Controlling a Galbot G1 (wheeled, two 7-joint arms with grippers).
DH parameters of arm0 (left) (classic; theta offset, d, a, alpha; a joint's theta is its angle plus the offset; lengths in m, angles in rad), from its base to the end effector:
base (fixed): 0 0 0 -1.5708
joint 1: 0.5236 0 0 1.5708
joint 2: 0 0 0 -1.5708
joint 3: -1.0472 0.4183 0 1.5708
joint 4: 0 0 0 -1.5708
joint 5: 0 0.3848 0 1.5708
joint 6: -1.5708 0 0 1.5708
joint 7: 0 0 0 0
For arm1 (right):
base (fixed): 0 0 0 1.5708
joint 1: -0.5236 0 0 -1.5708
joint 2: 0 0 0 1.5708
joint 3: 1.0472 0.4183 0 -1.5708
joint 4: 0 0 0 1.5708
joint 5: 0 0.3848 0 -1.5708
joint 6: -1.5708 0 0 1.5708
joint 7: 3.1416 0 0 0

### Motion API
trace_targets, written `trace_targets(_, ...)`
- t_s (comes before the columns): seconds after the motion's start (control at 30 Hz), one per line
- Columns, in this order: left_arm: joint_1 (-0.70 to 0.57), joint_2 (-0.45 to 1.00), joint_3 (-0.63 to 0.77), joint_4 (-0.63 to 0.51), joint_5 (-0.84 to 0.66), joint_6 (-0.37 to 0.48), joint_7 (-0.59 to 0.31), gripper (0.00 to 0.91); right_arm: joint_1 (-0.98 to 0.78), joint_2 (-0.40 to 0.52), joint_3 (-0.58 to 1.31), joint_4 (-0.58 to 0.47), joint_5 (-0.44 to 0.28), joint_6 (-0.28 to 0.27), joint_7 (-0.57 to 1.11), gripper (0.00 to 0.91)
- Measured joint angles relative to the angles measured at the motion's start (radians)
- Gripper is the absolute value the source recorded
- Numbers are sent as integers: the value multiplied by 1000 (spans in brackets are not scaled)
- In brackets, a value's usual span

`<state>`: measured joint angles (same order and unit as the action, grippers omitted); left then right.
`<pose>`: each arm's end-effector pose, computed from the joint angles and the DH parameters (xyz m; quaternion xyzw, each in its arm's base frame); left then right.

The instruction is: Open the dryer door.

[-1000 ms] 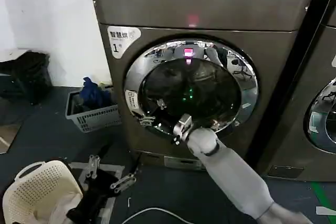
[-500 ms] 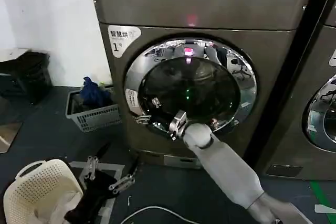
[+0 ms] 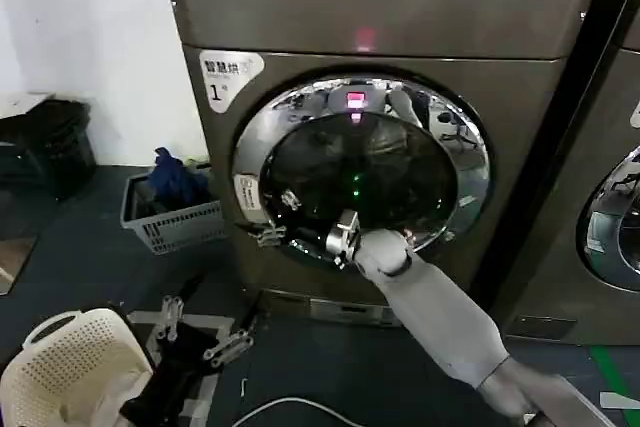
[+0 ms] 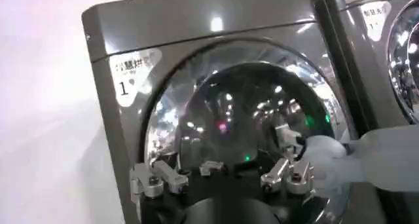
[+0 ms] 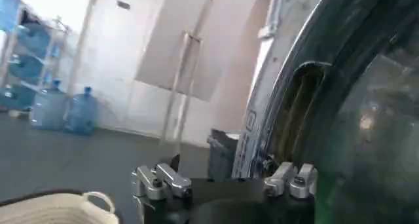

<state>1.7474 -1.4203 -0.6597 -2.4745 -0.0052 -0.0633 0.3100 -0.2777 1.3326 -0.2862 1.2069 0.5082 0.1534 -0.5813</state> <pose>0.1096 0.0493 -0.2360 0.1622 0.9722 0.1181 0.1206 0.5963 0.1220 -0.2591 -0.5589 0.8166 -0.0801 0.1200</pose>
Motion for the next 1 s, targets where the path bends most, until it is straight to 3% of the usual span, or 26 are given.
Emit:
trace_targets(0.4,-10,-6,-23,24,-8,2,-3,907,-6,-61,-58,69,88,74,-96,907)
trace_targets(1.0,1,-11,-149,19,-17,45,-2,907,-106,-216,-20,291,194,97,-284,907)
